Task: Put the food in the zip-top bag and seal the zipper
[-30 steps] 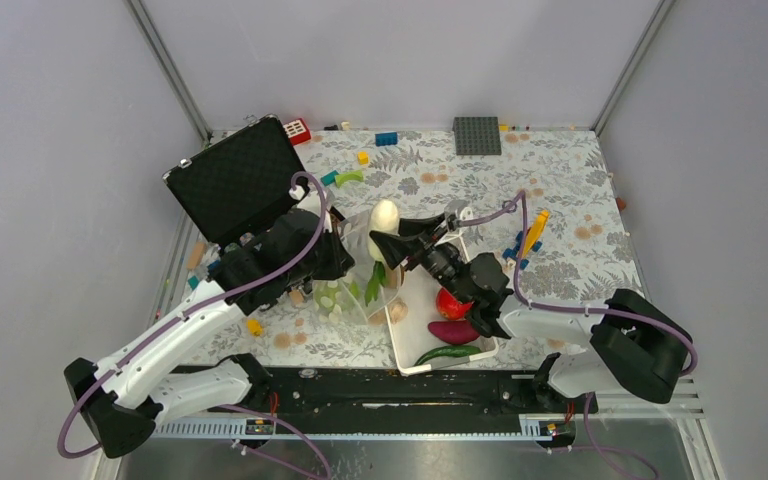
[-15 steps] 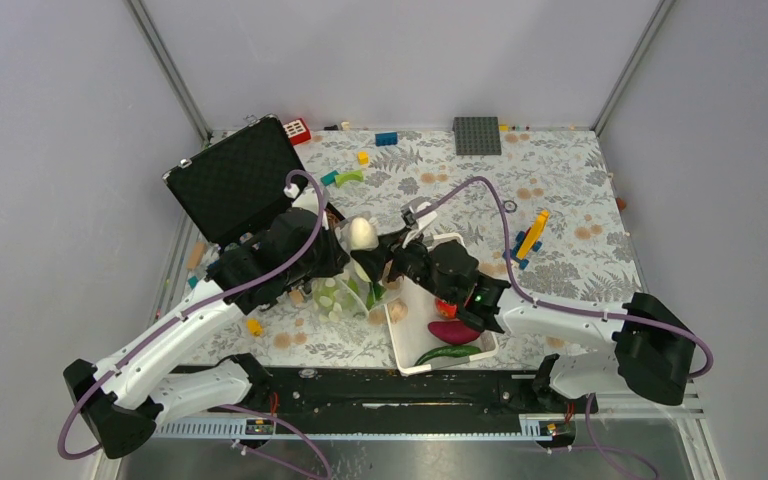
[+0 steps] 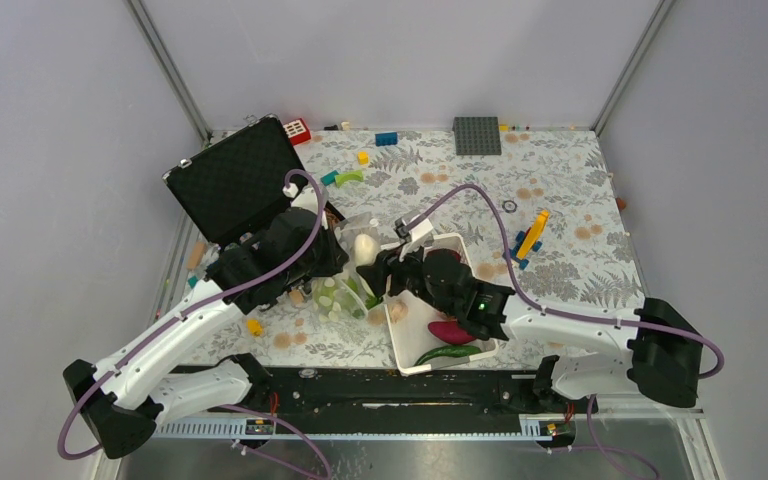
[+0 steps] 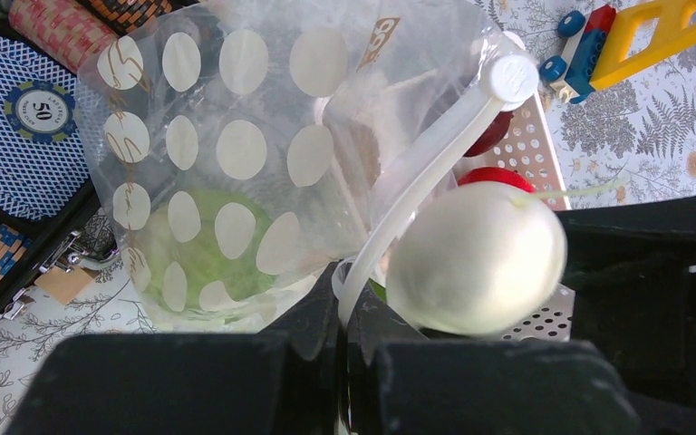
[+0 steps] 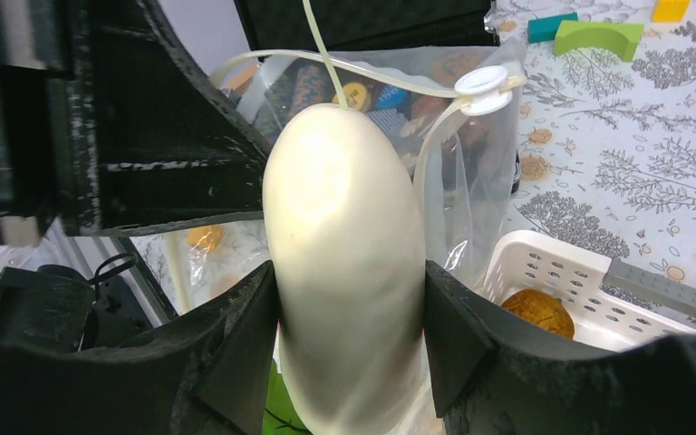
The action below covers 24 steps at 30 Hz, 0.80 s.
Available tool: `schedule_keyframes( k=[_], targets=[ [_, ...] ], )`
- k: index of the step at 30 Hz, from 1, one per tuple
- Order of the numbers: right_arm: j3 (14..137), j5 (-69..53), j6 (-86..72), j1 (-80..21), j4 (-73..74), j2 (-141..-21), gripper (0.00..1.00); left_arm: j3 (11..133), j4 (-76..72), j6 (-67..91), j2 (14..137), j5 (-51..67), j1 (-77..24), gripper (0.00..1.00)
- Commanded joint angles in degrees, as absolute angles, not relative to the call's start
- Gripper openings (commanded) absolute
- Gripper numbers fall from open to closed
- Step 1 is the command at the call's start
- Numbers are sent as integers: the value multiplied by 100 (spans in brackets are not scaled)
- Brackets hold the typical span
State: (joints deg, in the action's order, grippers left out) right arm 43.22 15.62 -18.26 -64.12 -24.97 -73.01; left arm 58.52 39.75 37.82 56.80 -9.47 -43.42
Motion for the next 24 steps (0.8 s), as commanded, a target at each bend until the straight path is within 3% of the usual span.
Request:
schedule_keyframes(
  k=[1, 6, 8, 12, 24],
  targets=[
    [4251, 1613, -1472, -6522, -2640, -6891, 51, 6134, 3839, 3811, 5676, -1107, -4299, 0],
    [4335, 1359, -1313, -6539, -2548, -6816, 65, 6119, 3841, 3798, 5688, -1040, -4303, 0],
    [4383, 1214, -1339, -6539, -2517, -6867, 81, 6120, 3841, 3790, 5666, -1041, -4304, 0],
    [4453, 1209, -1397, -6543, -2499, -6921, 91, 6088, 3841, 3779, 5612, -1026, -4302, 0],
    [4823, 1856, -1309, -6539, -1731, -6677, 100, 6021, 3832, 3772, 5479, -1112, -4293, 0]
  ],
)
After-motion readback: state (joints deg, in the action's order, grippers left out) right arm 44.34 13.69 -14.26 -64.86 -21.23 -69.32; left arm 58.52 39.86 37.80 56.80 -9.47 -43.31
